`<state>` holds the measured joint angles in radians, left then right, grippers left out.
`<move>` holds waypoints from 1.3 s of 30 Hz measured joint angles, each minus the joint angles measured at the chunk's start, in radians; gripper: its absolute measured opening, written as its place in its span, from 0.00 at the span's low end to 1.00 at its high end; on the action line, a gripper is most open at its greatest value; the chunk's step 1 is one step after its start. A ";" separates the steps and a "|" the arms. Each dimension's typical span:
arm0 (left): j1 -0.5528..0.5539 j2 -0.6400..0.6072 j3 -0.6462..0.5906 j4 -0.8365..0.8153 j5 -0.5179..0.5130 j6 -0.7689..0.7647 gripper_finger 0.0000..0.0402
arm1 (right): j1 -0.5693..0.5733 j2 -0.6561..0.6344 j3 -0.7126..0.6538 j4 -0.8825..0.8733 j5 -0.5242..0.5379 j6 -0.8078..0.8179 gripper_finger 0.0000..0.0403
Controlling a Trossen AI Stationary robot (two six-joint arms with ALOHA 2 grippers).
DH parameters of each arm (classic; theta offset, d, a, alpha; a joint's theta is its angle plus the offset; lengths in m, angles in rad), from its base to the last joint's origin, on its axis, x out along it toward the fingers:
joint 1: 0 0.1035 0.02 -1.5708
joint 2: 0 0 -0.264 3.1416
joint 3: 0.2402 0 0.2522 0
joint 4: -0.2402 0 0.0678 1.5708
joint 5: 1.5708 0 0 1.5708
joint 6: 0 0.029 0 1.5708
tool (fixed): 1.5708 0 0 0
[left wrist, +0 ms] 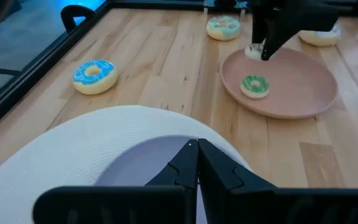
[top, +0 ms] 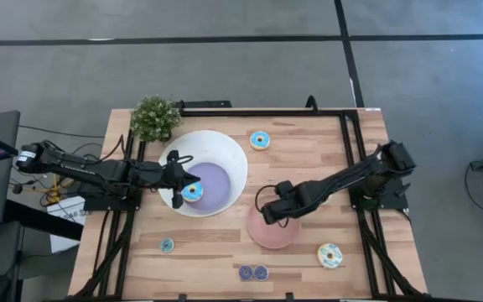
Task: Pick & Place donuts
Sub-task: Put the small white donut on the pink plate, then put the big light green donut on the purple plate
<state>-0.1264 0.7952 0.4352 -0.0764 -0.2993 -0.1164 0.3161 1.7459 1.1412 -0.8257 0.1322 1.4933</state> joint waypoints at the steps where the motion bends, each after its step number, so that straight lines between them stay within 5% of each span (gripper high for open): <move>1: 0.000 0.000 0.000 -0.003 0.000 0.004 0.00 | -0.003 0.015 0.000 -0.004 0.000 0.000 0.44; 24: 0.000 0.000 0.000 -0.003 -0.002 0.003 0.00 | -0.043 0.040 -0.001 0.003 -0.016 -0.062 0.46; 39: 0.000 0.000 0.000 -0.002 -0.001 0.001 0.00 | -0.043 0.041 -0.001 0.003 -0.004 -0.062 0.60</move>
<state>-0.1265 0.7952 0.4351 -0.0780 -0.3000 -0.1150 0.2729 1.7866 1.1397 -0.8223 0.1280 1.4315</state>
